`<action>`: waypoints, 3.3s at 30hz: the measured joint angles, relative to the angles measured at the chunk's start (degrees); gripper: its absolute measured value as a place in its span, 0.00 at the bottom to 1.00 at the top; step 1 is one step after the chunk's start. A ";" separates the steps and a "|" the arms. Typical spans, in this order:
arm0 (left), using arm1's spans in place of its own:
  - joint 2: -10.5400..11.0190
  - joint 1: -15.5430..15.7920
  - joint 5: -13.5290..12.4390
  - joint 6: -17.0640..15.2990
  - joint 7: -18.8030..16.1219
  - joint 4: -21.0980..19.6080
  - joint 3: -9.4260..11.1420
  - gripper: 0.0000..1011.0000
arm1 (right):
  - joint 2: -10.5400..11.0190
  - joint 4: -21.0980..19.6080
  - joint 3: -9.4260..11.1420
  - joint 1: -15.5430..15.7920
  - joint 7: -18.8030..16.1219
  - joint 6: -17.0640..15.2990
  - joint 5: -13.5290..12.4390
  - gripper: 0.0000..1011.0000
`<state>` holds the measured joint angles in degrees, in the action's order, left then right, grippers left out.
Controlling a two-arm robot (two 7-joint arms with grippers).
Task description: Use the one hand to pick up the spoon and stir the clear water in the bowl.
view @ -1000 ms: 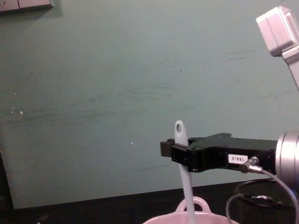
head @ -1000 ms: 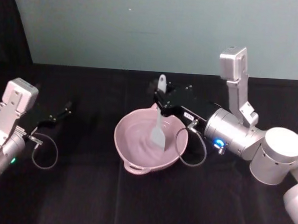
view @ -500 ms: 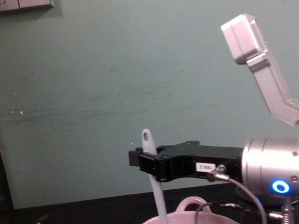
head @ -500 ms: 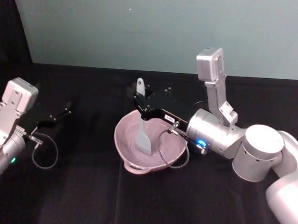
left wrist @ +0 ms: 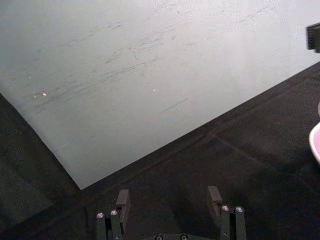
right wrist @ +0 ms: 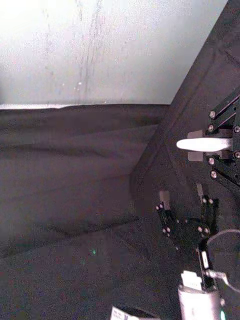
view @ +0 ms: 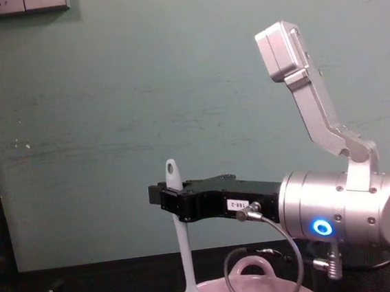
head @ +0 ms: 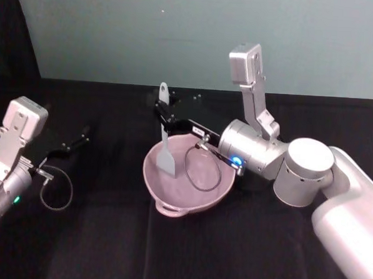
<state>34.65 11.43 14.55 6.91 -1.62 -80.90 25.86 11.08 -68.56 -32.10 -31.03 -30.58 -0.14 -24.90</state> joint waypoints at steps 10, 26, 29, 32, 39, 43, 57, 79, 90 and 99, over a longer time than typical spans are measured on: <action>0.00 0.00 0.00 0.00 0.00 0.00 0.00 1.00 | -0.91 4.55 1.44 -2.46 0.36 0.65 0.25 0.12; 0.00 0.00 0.00 0.00 0.00 0.00 0.00 1.00 | 4.04 -3.48 4.34 2.78 2.18 -0.98 -0.01 0.12; 0.00 0.00 0.00 0.00 0.00 0.00 0.00 1.00 | 5.09 -5.58 4.46 4.13 2.18 -1.43 -0.13 0.12; 0.00 0.00 0.00 0.00 0.00 0.00 0.00 1.00 | 5.71 -6.87 4.43 4.90 2.12 -1.77 -0.28 0.12; 0.00 0.00 0.00 0.00 0.00 0.00 0.00 1.00 | 6.58 -9.67 3.40 6.42 1.30 -2.31 -0.45 0.12; 0.00 0.00 0.00 0.00 0.00 0.00 0.00 1.00 | 6.08 -10.00 2.22 6.49 0.71 -2.26 -0.46 0.12; 0.00 0.00 0.00 0.00 0.00 0.00 0.00 1.00 | 0.72 -1.96 -0.14 1.22 -1.01 0.16 -0.92 0.12; 0.00 0.00 0.00 0.00 0.00 0.00 0.00 1.00 | 1.75 1.17 2.86 -0.25 0.70 0.45 -0.79 0.12; 0.00 0.00 0.00 0.00 0.00 0.00 0.00 1.00 | 4.98 -6.31 3.93 4.49 1.07 -0.97 -1.78 0.12; 0.00 0.00 0.00 0.00 0.00 0.00 0.00 1.00 | 4.87 -7.81 3.29 5.30 0.35 -0.84 -2.87 0.12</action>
<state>34.65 11.43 14.55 6.91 -1.62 -80.90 25.86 15.95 -76.37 -28.82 -25.73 -30.23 -0.98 -27.78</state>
